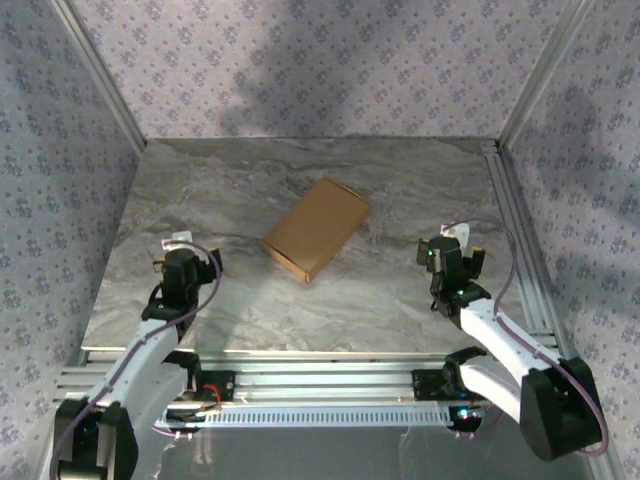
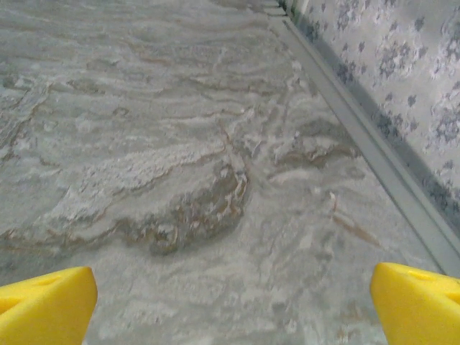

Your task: Fold the paper box

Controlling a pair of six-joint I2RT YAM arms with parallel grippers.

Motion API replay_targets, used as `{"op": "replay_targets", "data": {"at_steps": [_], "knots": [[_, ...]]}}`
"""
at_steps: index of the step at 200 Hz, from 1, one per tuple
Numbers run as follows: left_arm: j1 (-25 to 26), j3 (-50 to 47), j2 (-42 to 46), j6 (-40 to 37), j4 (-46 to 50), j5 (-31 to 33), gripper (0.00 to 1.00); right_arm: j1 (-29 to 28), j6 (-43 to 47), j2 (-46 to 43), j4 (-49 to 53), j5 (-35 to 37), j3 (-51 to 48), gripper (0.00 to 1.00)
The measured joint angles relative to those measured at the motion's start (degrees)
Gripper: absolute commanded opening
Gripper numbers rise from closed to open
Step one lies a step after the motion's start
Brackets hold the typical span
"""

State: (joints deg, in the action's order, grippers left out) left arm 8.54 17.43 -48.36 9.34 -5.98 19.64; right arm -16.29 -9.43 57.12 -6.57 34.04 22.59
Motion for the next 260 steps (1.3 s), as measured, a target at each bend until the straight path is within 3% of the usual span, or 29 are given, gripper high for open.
{"op": "replay_targets", "data": {"at_steps": [55,108,129,151,260], "knots": [[-6.3,-1.0,-17.3,-2.7,-18.4,-5.6,1.0,10.3,4.3,8.2,-18.7,-9.4,-6.6,0.99],[-8.2,-1.4,-28.0,-4.8,-37.5,-8.6,1.0,13.3,9.4,18.4,-34.9,-18.6,-7.0,0.99],[-8.6,-1.5,-37.4,-5.3,-47.1,-9.6,1.0,15.1,10.2,24.6,-41.0,-22.0,-7.0,0.99],[-9.2,-0.9,-39.7,-5.2,-45.2,-10.7,1.0,15.1,10.8,29.0,-43.0,-23.8,-6.6,0.99],[-10.4,3.5,-39.8,-5.2,-43.5,-12.2,1.0,15.1,10.8,29.3,-42.3,-24.2,-2.2,0.99]]}}
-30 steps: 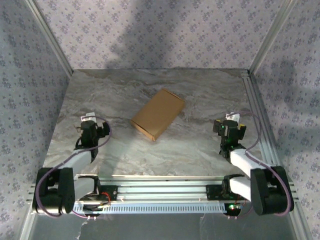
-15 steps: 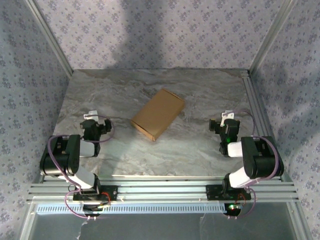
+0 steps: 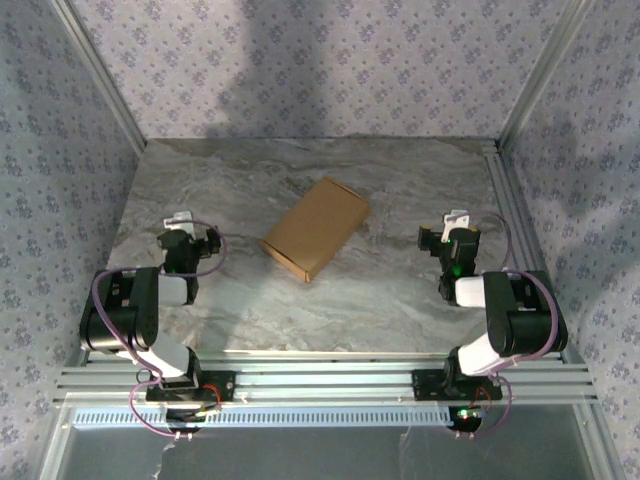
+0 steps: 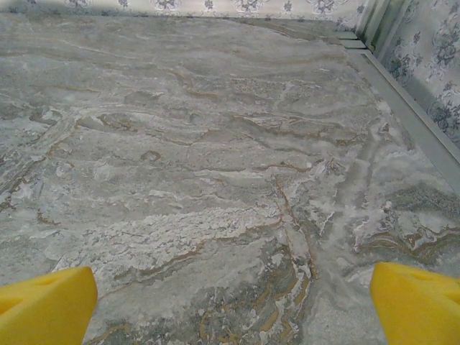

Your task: Fold the paper box

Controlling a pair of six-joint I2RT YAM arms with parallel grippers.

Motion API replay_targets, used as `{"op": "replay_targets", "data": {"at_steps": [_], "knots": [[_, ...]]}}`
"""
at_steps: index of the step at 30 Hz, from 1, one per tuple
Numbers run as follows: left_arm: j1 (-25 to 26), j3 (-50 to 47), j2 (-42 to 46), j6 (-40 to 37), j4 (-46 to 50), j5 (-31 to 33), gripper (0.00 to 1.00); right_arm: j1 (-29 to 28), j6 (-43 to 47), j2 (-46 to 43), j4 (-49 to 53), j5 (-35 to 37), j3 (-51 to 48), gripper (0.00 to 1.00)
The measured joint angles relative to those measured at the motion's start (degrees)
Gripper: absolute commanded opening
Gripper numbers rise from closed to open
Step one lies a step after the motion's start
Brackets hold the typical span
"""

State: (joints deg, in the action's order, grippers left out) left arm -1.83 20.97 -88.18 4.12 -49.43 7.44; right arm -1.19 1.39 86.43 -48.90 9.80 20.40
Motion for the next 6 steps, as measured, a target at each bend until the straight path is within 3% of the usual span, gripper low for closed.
{"op": "replay_targets", "data": {"at_steps": [6], "knots": [[0.0,0.0,0.0,0.0,0.0,0.0,1.0,0.0,0.0,0.0,0.3,0.1,0.0,0.99]]}}
